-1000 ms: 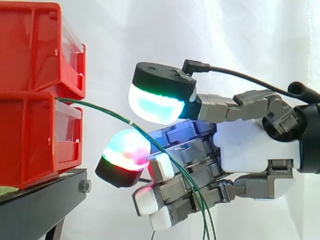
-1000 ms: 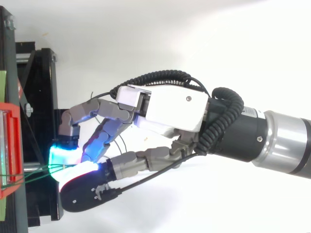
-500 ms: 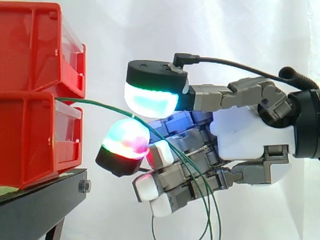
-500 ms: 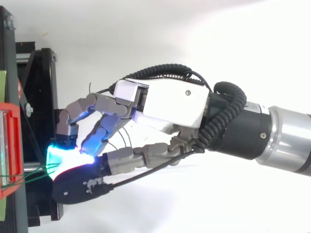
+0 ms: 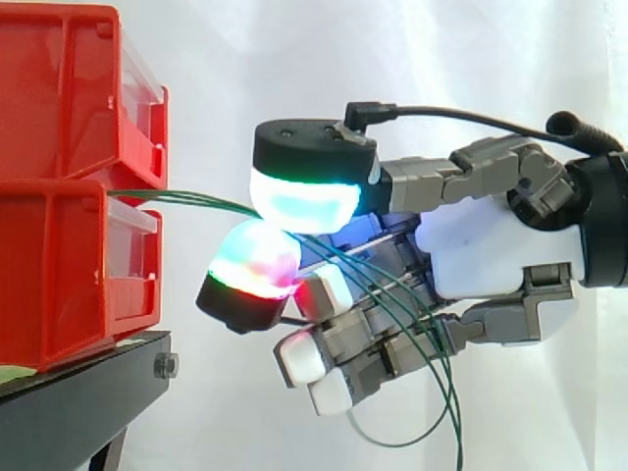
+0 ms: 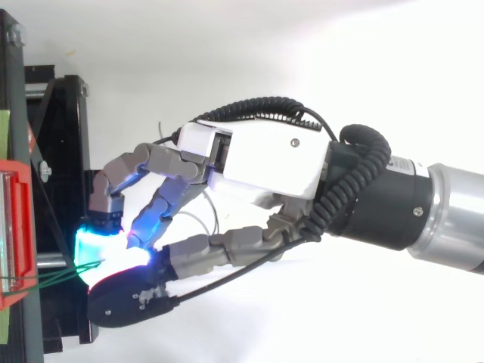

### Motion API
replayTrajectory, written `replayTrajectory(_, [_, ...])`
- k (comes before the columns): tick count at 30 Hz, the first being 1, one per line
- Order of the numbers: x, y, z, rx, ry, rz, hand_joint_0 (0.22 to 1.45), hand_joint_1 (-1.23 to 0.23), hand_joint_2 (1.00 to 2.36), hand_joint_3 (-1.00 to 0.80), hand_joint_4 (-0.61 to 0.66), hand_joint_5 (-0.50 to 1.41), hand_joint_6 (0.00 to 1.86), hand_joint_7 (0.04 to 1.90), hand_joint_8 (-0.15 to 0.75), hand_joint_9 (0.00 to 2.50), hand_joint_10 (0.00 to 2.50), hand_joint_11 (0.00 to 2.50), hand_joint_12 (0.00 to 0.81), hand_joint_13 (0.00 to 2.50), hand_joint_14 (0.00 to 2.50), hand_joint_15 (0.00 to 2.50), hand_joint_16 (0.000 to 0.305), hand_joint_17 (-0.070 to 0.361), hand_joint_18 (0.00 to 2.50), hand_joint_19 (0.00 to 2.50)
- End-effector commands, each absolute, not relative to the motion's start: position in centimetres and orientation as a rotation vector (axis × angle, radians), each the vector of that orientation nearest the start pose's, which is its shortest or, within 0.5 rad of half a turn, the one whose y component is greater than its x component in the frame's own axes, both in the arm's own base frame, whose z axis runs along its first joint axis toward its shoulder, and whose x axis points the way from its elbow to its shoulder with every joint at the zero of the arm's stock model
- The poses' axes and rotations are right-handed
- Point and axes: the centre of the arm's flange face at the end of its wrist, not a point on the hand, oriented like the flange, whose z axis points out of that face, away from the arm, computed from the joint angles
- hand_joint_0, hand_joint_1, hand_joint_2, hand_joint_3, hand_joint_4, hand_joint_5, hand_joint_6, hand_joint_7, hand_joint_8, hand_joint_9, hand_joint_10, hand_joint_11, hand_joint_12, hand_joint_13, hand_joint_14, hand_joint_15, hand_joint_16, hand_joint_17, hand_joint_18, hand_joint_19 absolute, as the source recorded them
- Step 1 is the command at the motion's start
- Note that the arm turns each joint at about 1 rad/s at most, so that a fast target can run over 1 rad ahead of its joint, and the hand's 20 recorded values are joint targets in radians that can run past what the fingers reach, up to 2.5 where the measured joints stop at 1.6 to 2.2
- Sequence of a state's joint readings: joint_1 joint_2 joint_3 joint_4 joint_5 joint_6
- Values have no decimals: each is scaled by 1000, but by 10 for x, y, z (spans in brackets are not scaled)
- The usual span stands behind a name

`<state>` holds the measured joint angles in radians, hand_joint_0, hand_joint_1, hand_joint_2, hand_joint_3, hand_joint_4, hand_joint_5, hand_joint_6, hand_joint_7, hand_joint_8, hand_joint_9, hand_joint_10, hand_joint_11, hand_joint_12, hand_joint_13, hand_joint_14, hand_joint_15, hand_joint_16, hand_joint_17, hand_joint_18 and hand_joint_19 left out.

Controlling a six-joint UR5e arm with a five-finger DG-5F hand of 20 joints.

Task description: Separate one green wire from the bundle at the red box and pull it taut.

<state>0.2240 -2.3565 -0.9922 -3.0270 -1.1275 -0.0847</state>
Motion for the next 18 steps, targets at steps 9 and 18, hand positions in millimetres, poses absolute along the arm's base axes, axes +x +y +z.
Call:
replayTrajectory(9, [777, -2, 294, 1290, 1190, 902, 614, -684, 1000, -500, 161, -167, 909, 882, 297, 1156, 24, 943, 348, 928, 22, 587, 53, 118, 724, 653])
replayTrajectory(18, [777, -2, 293, 1292, 1190, 903, 625, -656, 1015, -327, 135, -161, 904, 946, 301, 1159, 23, 932, 350, 937, 23, 590, 53, 119, 730, 662])
